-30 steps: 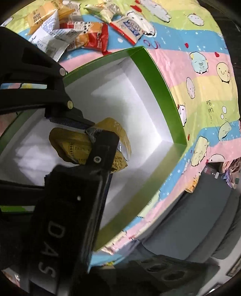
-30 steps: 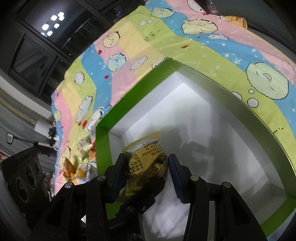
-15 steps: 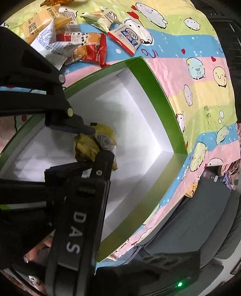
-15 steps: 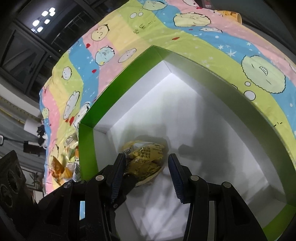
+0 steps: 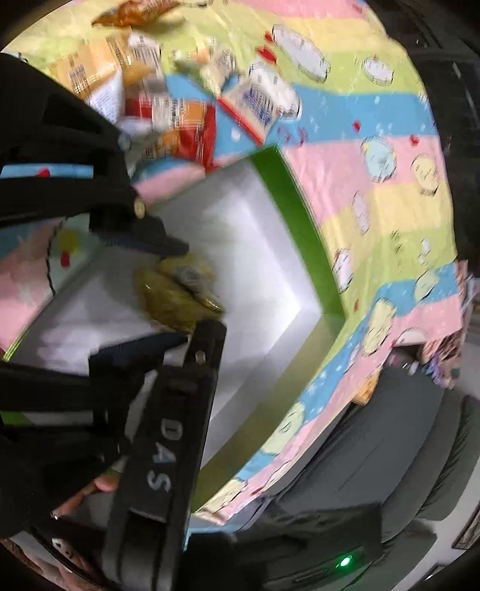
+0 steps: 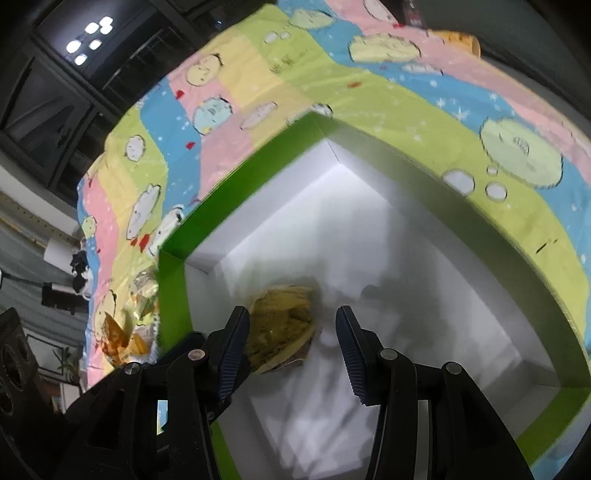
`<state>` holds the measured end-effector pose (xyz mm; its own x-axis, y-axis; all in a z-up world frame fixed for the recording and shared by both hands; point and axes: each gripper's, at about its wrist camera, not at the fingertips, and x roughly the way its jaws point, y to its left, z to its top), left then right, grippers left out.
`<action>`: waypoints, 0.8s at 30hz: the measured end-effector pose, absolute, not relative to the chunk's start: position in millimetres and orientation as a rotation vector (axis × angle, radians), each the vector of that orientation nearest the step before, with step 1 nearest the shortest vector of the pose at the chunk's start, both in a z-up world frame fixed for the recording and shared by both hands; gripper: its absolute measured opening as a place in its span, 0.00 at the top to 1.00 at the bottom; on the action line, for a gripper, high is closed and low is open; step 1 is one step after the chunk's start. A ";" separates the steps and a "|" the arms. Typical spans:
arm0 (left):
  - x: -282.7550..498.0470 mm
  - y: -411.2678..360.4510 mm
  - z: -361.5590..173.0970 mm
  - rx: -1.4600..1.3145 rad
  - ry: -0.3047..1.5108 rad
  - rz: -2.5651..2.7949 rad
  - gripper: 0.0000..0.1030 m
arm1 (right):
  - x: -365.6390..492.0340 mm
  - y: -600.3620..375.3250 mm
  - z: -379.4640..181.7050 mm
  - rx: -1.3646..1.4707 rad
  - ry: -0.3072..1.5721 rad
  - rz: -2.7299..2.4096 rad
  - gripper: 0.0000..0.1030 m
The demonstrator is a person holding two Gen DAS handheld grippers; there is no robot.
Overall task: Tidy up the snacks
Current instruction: 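Lower the gold foil bag into the box and open the right tool, then return the right tool and grasp the yellow bread packet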
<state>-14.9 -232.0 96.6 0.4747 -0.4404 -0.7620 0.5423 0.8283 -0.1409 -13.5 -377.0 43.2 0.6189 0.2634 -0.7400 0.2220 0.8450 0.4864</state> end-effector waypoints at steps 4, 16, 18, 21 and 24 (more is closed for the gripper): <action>-22.2 -206.4 116.6 0.093 0.842 -0.582 0.36 | -24.2 -366.2 65.0 0.569 0.836 0.058 0.36; -32.3 -68.7 132.6 -0.180 0.772 -0.362 0.08 | -24.7 -277.2 109.4 0.411 0.706 0.221 0.22; -32.7 -48.6 126.6 -0.211 0.780 -0.319 0.06 | -19.3 -256.5 107.6 0.391 0.724 0.266 0.22; -26.1 -20.7 111.3 -0.216 0.799 -0.240 0.04 | -9.5 -225.2 100.6 0.359 0.762 0.323 0.22; -19.3 -2.8 88.5 -0.243 0.833 -0.257 0.04 | 4.9 -200.0 84.9 0.342 0.825 0.359 0.22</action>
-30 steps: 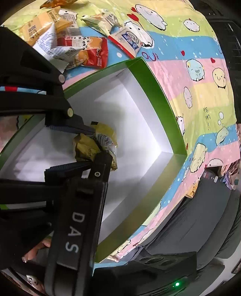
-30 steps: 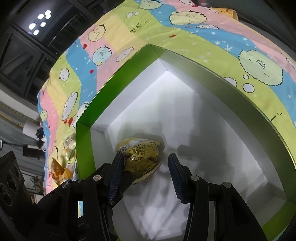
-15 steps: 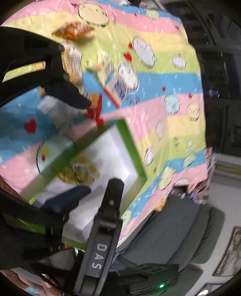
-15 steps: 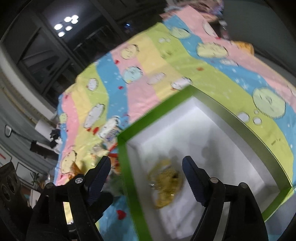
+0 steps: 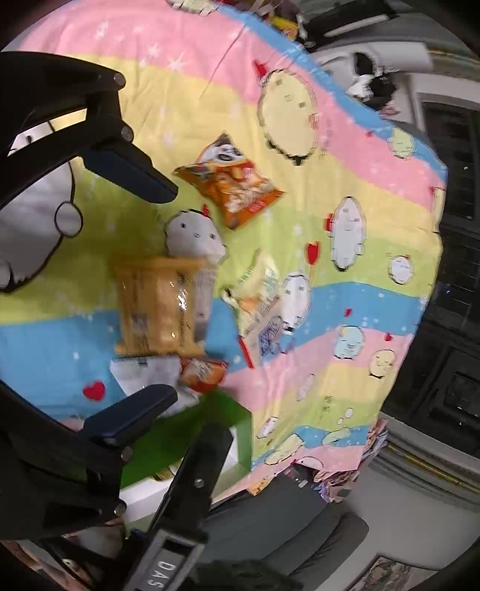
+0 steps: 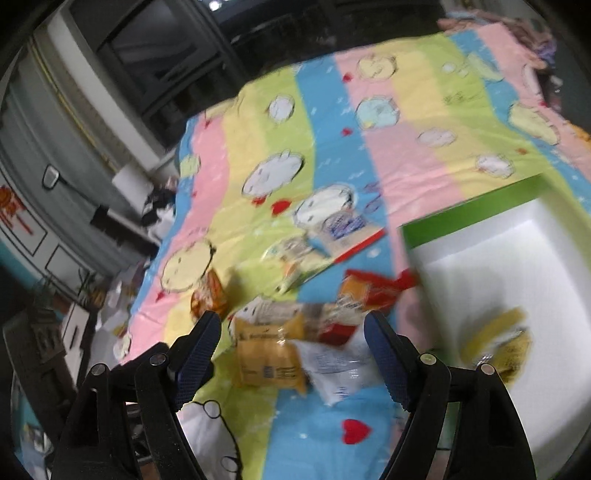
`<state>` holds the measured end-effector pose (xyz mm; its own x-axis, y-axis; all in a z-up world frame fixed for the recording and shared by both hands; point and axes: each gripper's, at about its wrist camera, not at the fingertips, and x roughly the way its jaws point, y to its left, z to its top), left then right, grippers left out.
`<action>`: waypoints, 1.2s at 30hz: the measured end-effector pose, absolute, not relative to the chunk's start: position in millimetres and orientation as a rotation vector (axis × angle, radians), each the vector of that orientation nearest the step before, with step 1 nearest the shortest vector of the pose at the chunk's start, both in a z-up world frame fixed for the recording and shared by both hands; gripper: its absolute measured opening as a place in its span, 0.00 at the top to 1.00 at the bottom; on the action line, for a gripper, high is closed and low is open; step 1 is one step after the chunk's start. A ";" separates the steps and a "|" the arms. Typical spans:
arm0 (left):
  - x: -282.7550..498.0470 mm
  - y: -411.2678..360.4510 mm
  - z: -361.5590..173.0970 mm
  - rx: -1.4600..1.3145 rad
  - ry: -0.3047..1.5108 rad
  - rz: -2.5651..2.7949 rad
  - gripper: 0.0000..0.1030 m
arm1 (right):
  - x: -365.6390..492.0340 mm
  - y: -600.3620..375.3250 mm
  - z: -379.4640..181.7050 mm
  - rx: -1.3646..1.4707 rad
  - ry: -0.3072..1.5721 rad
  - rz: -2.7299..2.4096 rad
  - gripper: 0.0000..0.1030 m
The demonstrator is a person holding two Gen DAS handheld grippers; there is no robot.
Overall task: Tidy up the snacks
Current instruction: 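Return the right tool and grasp the yellow bread packet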
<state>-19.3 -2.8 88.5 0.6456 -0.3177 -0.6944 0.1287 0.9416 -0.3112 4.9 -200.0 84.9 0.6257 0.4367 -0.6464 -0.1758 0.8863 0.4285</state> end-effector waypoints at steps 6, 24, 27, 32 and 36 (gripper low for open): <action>-6.0 4.8 46.7 -0.319 0.936 -0.298 0.05 | 20.5 -176.5 56.8 0.386 0.958 0.453 0.22; 9.3 -4.0 22.0 -0.419 0.958 -0.398 0.36 | 31.8 -155.2 24.7 0.326 1.012 0.406 0.30; 8.1 -8.9 21.8 -0.392 0.955 -0.413 0.42 | 34.8 -151.6 19.1 0.348 1.033 0.462 0.30; 4.8 -17.1 22.6 -0.336 0.945 -0.404 0.48 | 39.0 -145.3 10.1 0.358 1.050 0.485 0.34; 0.8 -18.1 27.7 -0.317 0.930 -0.395 0.49 | 35.8 -147.4 12.5 0.382 1.033 0.520 0.36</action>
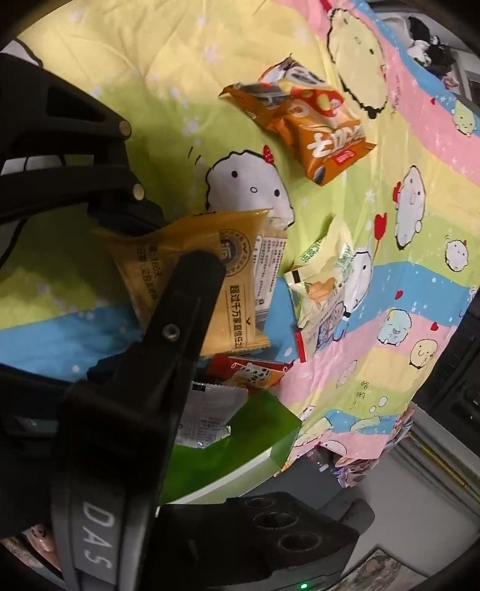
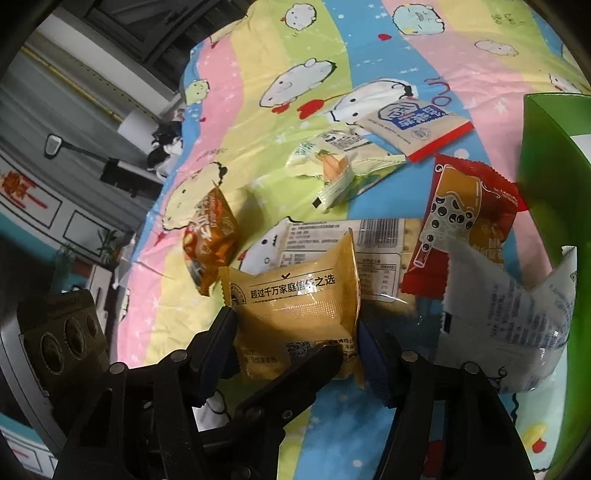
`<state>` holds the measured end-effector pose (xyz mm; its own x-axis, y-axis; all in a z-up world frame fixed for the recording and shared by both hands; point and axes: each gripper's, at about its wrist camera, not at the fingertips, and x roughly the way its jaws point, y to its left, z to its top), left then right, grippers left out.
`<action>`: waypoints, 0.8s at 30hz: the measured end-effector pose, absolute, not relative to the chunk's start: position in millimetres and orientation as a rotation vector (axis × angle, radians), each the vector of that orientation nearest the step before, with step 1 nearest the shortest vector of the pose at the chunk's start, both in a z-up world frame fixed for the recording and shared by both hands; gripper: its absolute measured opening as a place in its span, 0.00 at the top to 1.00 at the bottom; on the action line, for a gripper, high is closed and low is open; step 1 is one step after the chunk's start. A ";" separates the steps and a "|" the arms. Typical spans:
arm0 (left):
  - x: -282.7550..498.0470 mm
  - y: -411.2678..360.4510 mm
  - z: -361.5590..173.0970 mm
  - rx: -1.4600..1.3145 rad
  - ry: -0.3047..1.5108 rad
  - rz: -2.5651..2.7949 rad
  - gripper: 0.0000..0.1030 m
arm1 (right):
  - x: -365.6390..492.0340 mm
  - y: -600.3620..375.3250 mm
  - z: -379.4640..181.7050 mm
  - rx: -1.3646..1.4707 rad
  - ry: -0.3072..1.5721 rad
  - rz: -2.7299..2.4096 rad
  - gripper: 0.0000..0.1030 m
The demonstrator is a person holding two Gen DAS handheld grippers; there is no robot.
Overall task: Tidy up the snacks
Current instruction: 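Return the right tool and grasp the yellow bread packet, then lift the yellow bread packet with the right tool toward the box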
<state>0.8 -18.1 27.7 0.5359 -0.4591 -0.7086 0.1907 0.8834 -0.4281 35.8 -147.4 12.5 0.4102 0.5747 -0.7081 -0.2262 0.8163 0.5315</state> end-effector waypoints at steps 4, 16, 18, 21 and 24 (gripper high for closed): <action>-4.7 -17.7 37.7 -0.293 0.888 -0.378 0.49 | 31.3 -146.7 19.2 0.387 0.994 0.547 0.36; -28.2 -16.7 75.6 -0.229 0.742 -0.357 0.50 | 3.5 -141.1 59.1 0.350 0.828 0.612 0.36; -32.2 -16.1 80.9 -0.221 0.725 -0.354 0.50 | -0.4 -141.3 63.9 0.344 0.810 0.619 0.36; -40.1 -15.2 91.2 -0.213 0.690 -0.345 0.50 | -5.8 -140.2 73.5 0.338 0.781 0.633 0.36; -49.1 -15.7 103.4 -0.199 0.653 -0.342 0.50 | -15.4 -140.8 85.4 0.329 0.741 0.646 0.36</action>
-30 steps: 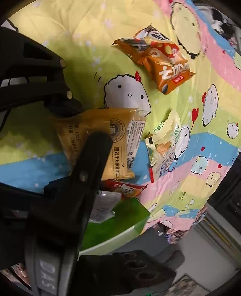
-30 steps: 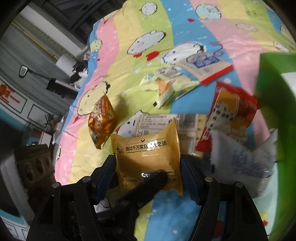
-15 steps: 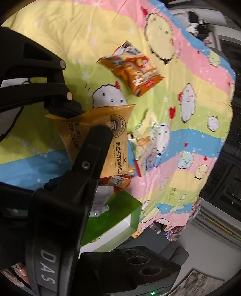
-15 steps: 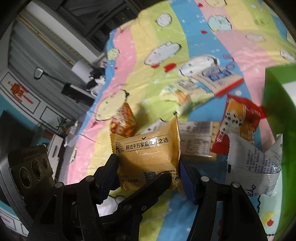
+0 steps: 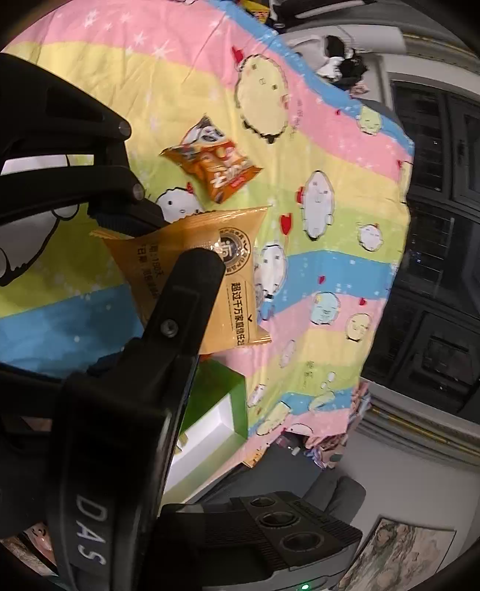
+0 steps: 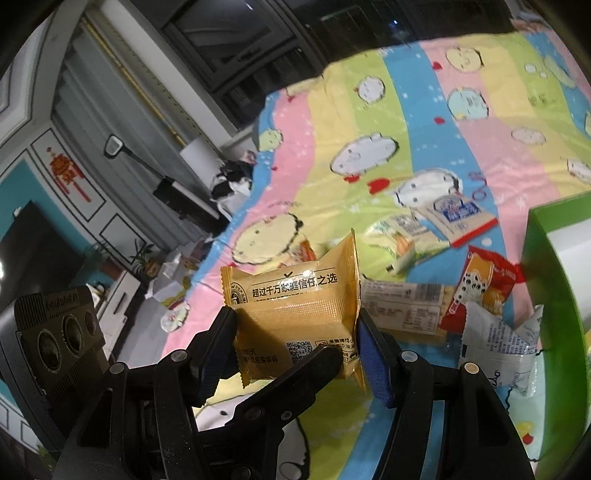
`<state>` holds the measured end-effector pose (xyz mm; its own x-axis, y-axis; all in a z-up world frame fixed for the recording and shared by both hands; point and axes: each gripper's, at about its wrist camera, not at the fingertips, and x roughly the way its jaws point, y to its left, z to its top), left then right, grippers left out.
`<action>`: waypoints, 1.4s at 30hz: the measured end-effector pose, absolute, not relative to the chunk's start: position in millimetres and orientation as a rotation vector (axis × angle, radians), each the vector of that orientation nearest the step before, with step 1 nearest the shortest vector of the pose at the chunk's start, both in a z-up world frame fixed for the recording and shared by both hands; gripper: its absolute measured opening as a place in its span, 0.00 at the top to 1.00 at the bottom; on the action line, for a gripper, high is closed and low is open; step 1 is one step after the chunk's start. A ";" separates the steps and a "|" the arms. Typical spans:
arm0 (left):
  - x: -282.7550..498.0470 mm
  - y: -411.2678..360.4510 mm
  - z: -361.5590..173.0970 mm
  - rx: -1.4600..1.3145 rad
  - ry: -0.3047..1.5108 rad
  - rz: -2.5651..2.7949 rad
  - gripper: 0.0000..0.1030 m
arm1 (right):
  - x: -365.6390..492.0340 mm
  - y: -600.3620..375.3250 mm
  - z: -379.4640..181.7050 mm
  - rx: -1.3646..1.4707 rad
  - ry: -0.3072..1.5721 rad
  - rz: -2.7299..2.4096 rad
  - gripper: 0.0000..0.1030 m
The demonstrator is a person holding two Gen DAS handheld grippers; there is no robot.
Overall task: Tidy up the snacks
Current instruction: 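Lift the yellow bread packet with the right tool toward the box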
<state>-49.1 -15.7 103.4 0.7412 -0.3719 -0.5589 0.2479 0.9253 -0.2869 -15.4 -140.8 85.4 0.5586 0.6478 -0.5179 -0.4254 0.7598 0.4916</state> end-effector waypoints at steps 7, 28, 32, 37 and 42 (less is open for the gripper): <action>-66.5 -28.5 131.3 -0.170 0.582 -0.357 0.50 | -36.7 -153.0 112.6 0.316 0.662 0.653 0.36; -64.1 -168.0 173.7 -0.018 0.571 -0.629 0.50 | -72.9 -299.8 145.6 0.476 0.533 0.403 0.36; -61.6 -198.9 170.9 0.013 0.594 -0.682 0.50 | -76.1 -332.8 139.0 0.533 0.532 0.346 0.36; -56.2 -233.4 162.5 0.038 0.642 -0.743 0.50 | -75.9 -365.3 128.6 0.586 0.546 0.276 0.36; -46.9 -256.5 149.2 0.045 0.694 -0.779 0.51 | -70.8 -389.3 113.9 0.637 0.577 0.226 0.36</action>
<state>-46.9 -256.5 149.2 0.5033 -0.6310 -0.5903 0.6593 0.7221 -0.2097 -70.8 -389.3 113.9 0.8205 0.3691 -0.4366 -0.0250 0.7862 0.6175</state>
